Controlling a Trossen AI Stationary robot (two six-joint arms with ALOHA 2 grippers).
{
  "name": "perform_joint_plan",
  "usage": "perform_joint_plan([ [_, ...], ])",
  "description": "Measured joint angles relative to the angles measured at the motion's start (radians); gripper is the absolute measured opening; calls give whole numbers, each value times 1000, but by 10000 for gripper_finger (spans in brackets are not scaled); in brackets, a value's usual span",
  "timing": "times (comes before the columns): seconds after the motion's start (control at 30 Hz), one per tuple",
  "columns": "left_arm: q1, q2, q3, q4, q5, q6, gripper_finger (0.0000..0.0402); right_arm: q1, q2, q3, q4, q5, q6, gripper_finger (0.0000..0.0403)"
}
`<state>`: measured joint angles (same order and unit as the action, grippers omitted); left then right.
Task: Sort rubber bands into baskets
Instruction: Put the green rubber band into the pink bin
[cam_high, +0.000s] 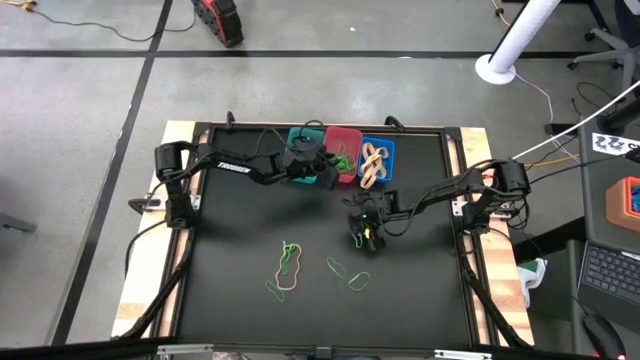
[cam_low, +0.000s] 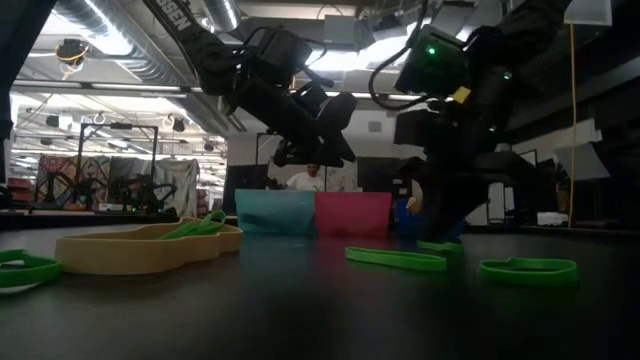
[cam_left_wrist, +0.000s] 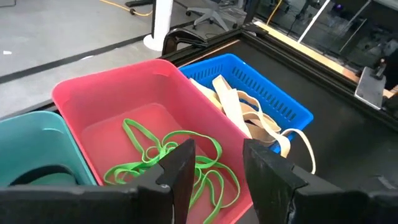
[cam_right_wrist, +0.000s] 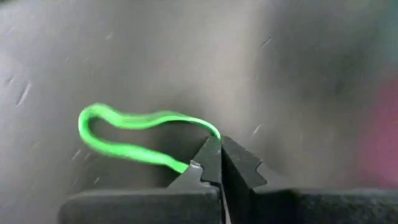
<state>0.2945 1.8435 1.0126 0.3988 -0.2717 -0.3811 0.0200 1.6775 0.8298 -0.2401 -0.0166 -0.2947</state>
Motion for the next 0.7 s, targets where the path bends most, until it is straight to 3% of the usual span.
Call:
perform_joint_plan([
  [0.37, -25, -68, -2, -60, 60, 58, 131, -2, -1, 107, 5, 77, -56, 4],
  [0.7, -65, -265, -2, -371, 61, 75, 131, -8, -1, 222, -10, 203, -199, 1],
])
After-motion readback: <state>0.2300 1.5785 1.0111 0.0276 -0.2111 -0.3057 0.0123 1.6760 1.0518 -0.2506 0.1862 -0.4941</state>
